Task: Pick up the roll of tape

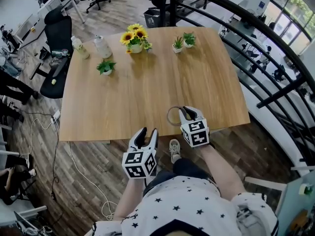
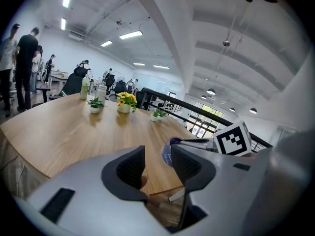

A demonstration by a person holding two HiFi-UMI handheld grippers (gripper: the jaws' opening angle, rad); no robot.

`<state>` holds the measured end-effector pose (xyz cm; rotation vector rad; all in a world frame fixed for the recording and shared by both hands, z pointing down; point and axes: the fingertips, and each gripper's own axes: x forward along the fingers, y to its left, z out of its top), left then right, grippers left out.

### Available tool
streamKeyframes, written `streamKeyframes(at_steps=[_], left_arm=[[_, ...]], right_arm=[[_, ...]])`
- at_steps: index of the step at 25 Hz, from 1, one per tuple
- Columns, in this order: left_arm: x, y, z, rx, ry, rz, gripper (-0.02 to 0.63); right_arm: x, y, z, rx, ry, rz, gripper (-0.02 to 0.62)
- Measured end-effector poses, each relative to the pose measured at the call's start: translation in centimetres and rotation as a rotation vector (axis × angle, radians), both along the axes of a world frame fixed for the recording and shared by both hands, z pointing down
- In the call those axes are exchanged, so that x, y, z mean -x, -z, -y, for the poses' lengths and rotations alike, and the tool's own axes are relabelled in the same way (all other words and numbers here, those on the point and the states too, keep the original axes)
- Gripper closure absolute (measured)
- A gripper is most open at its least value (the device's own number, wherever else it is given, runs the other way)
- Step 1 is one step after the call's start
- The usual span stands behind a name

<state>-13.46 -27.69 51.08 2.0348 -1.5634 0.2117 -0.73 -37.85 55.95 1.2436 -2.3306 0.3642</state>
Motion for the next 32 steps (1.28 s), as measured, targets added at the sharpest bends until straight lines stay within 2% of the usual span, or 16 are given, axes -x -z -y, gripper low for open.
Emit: streamKeyframes(at_steps=[24, 32], left_arm=[[-0.1, 3.0, -11.0, -0.097, 0.005, 0.031, 0.44], [-0.1, 4.1, -13.1, -0.128, 0.014, 0.016, 0.44]], right_arm=[[-1.0, 7.1, -13.4, -0.145, -0.003, 0.09, 0.531], [-1.2, 8.7, -17.0, -0.174, 0.012, 0.101, 0.531]])
